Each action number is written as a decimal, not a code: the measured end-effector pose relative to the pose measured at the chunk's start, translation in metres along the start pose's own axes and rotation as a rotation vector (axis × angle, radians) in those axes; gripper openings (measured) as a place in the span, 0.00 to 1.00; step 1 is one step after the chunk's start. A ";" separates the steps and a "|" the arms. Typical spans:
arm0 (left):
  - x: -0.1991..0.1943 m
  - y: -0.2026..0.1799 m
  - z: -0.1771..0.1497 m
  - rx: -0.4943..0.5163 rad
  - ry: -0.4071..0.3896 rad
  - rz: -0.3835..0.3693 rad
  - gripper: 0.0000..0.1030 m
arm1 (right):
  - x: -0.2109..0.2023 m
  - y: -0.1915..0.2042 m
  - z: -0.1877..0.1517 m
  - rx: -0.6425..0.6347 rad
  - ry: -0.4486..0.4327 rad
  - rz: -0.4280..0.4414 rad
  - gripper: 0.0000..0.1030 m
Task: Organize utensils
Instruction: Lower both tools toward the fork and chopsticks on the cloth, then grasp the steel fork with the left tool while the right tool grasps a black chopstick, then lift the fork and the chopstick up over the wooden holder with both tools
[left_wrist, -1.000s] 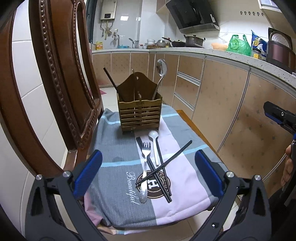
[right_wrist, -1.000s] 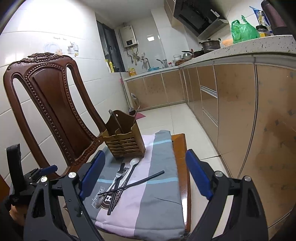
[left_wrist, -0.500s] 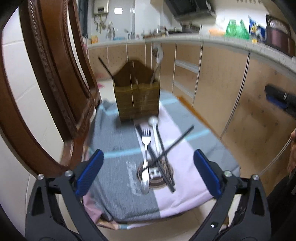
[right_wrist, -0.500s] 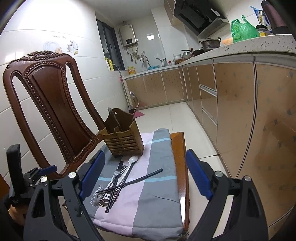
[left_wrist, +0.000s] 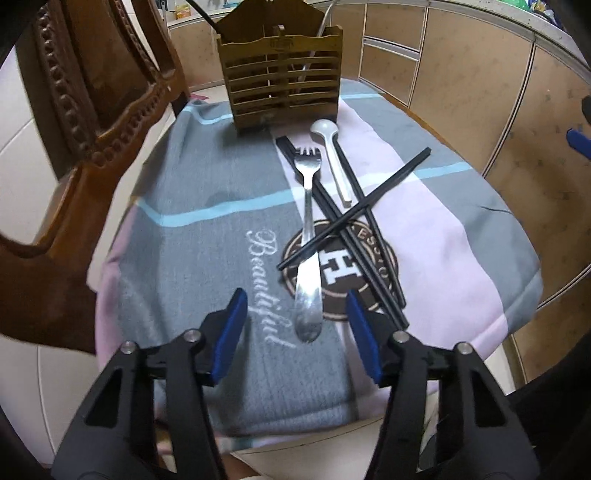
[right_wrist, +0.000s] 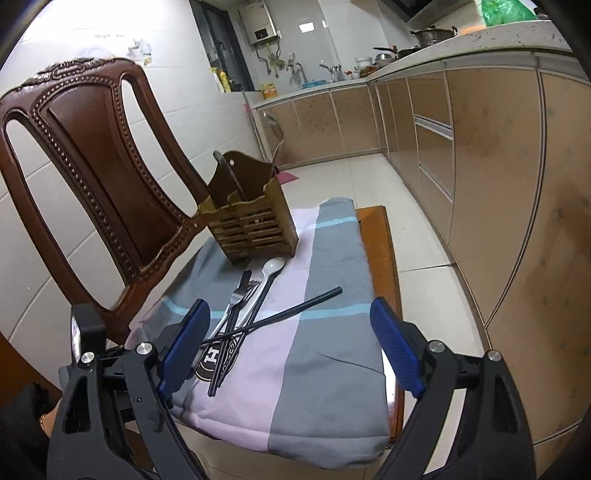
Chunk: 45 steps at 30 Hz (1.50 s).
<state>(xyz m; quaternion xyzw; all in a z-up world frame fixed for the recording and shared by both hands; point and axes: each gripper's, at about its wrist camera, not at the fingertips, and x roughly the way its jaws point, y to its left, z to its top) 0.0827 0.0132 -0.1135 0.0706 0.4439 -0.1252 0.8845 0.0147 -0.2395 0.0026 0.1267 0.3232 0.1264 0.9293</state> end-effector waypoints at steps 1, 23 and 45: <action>0.002 -0.001 0.000 0.006 0.002 0.006 0.53 | 0.005 -0.001 -0.001 -0.001 0.008 -0.001 0.84; 0.024 0.001 0.015 0.005 0.095 -0.031 0.14 | 0.176 -0.033 0.004 0.242 0.327 -0.144 0.36; -0.080 0.049 0.051 -0.080 -0.281 -0.035 0.00 | 0.163 -0.009 0.052 0.101 0.098 -0.038 0.00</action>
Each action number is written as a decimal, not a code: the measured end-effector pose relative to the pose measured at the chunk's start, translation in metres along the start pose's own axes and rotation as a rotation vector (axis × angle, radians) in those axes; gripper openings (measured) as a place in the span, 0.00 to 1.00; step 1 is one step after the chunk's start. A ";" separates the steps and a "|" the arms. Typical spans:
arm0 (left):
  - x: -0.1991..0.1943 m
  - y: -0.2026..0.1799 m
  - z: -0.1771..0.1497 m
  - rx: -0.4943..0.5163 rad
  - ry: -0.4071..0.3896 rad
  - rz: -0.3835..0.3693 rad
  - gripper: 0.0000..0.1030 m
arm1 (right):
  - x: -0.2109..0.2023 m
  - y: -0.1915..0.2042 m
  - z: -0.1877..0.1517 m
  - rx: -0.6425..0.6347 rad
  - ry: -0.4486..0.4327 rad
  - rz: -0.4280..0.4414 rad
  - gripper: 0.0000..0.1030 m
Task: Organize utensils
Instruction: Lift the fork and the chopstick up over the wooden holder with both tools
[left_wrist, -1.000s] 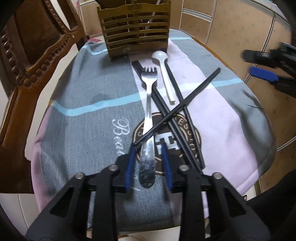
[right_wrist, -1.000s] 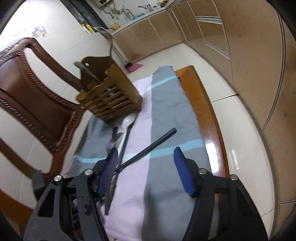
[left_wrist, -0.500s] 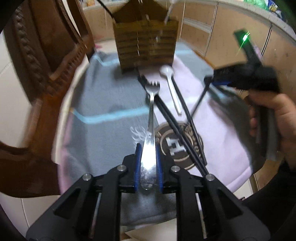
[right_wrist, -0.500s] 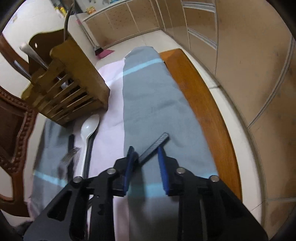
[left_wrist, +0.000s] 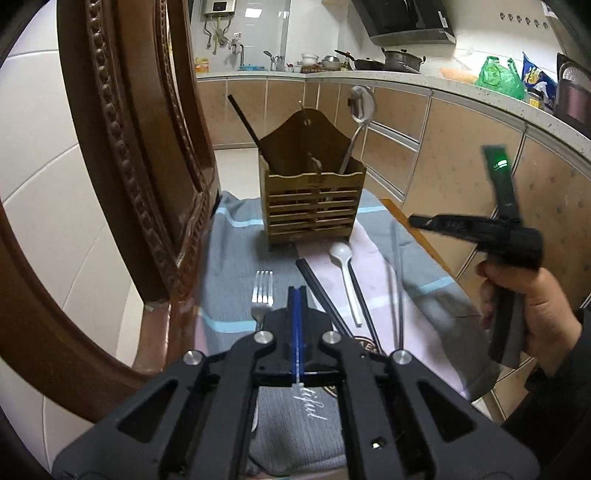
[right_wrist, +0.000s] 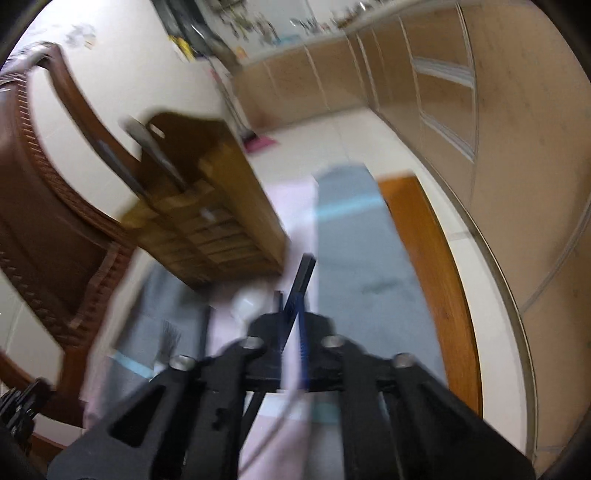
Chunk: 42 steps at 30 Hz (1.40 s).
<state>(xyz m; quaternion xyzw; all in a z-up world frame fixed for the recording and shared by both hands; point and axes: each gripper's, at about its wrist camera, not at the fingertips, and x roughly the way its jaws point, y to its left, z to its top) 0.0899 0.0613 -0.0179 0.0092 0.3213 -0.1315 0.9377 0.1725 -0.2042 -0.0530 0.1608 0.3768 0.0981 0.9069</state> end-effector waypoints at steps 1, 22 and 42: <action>0.001 0.002 -0.001 -0.006 0.003 0.004 0.00 | -0.006 0.000 0.002 0.000 -0.013 0.011 0.00; 0.072 0.005 -0.034 -0.015 0.184 0.073 0.60 | 0.032 -0.007 -0.016 0.024 0.141 -0.030 0.41; 0.202 0.027 0.024 -0.122 0.416 0.115 0.22 | 0.099 0.017 -0.012 -0.227 0.255 -0.169 0.33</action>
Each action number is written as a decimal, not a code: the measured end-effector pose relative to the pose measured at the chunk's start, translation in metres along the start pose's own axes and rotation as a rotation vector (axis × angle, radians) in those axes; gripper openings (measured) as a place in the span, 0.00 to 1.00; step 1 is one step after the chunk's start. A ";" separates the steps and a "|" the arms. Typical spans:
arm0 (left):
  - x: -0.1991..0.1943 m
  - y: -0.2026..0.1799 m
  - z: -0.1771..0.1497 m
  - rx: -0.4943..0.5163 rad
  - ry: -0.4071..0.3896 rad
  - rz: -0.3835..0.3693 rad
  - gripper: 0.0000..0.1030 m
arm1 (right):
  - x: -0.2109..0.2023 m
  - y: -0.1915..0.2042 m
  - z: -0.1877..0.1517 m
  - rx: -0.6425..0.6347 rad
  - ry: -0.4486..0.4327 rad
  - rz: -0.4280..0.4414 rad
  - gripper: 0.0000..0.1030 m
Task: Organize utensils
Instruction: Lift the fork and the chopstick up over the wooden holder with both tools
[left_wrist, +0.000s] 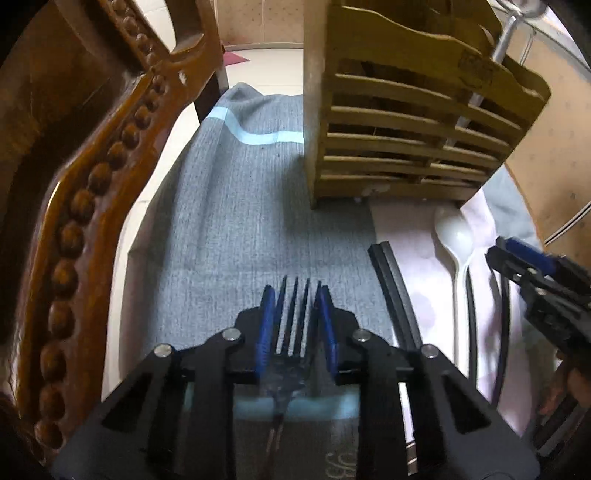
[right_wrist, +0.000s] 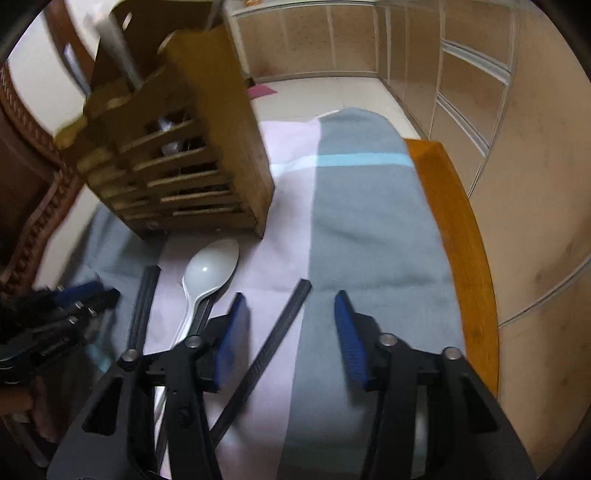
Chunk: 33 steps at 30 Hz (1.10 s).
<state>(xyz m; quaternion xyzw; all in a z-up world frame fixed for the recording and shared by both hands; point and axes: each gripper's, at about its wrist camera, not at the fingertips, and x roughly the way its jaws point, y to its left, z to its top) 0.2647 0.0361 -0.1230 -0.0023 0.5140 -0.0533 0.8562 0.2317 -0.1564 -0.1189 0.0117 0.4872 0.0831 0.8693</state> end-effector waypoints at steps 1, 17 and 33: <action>-0.001 0.000 0.000 0.009 0.000 -0.005 0.22 | 0.001 0.003 0.000 -0.018 0.002 -0.014 0.16; -0.153 -0.013 -0.019 0.050 -0.336 -0.073 0.21 | -0.116 -0.015 0.007 0.031 -0.277 0.152 0.06; -0.248 -0.015 -0.041 0.060 -0.512 -0.102 0.21 | -0.247 -0.013 -0.029 0.032 -0.538 0.168 0.06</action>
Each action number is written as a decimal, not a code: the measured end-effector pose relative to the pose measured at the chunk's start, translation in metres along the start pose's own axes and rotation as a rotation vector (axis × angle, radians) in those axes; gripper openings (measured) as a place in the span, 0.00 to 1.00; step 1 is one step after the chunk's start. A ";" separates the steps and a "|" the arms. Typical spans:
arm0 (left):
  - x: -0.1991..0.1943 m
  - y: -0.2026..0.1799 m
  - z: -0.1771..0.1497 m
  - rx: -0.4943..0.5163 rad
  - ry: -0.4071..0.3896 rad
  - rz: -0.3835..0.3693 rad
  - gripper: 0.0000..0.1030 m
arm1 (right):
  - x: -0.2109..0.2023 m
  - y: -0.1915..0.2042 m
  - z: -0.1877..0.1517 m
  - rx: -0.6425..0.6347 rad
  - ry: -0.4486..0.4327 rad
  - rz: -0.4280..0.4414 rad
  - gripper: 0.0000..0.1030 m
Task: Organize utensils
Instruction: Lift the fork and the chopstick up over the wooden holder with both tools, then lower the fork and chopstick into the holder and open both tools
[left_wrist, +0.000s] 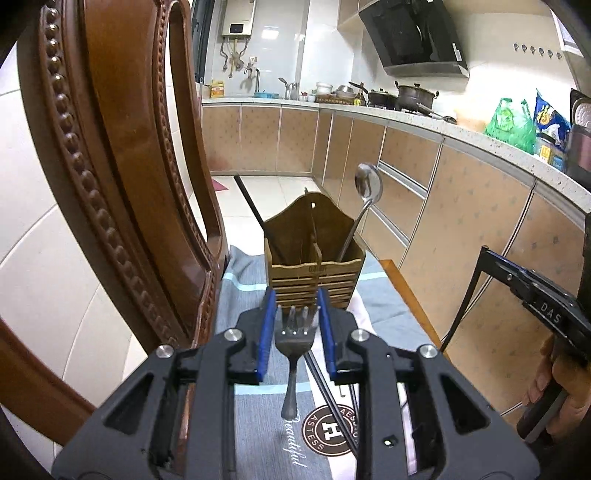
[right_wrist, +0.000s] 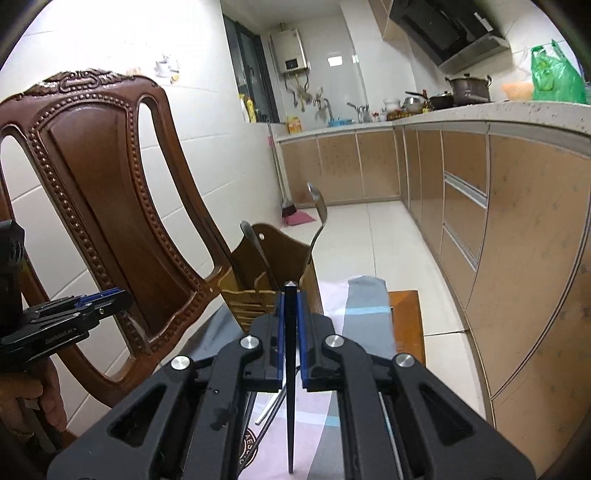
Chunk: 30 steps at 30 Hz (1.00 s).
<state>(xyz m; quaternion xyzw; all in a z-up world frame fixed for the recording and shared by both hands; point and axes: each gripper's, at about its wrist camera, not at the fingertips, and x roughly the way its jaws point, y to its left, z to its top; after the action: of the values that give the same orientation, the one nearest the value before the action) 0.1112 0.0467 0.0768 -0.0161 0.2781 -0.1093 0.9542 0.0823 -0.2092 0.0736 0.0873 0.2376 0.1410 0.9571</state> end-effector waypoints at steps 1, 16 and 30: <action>-0.003 -0.001 0.001 0.002 -0.002 -0.003 0.21 | -0.005 0.002 0.002 -0.001 -0.007 -0.002 0.06; -0.013 -0.003 0.007 0.009 0.008 -0.017 0.21 | -0.028 0.018 0.015 -0.039 -0.019 -0.013 0.06; 0.020 -0.009 0.141 -0.005 -0.089 -0.023 0.22 | 0.006 0.036 0.131 -0.102 -0.099 0.023 0.07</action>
<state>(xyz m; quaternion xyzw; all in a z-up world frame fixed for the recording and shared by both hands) 0.2012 0.0293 0.1866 -0.0266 0.2354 -0.1189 0.9642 0.1419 -0.1868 0.1942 0.0480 0.1814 0.1593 0.9692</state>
